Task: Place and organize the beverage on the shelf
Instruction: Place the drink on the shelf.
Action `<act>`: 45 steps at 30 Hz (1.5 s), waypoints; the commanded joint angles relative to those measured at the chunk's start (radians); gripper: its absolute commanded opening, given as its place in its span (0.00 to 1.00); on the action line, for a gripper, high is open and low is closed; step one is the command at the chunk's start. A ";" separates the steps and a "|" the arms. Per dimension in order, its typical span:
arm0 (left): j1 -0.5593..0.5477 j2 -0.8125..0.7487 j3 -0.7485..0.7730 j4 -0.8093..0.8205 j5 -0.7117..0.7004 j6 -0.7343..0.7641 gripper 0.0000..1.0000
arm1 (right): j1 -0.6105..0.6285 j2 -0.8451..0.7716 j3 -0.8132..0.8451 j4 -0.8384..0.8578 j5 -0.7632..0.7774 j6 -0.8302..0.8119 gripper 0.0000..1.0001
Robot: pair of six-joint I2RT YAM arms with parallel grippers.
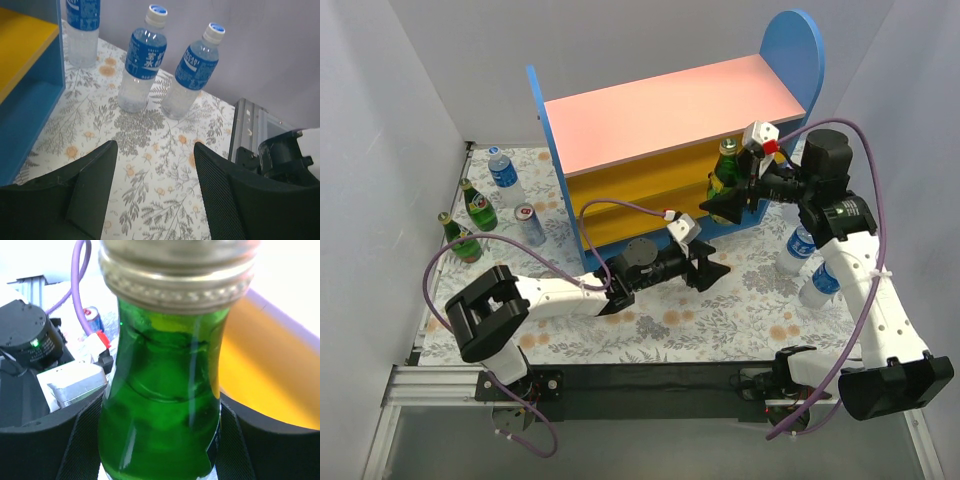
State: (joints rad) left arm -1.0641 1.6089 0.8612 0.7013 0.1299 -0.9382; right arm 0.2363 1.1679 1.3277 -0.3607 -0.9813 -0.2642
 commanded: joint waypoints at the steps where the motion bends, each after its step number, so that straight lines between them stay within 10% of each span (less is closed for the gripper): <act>1: -0.004 -0.003 0.048 0.093 -0.044 0.012 0.61 | -0.015 -0.013 0.129 0.074 -0.045 0.013 0.01; 45: -0.004 0.094 0.219 0.158 -0.070 0.047 0.59 | -0.176 0.441 0.789 0.282 0.029 0.319 0.01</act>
State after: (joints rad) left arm -1.0641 1.7428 1.0718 0.8684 0.0490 -0.9108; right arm 0.0666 1.6135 2.0224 -0.2329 -0.9852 0.0280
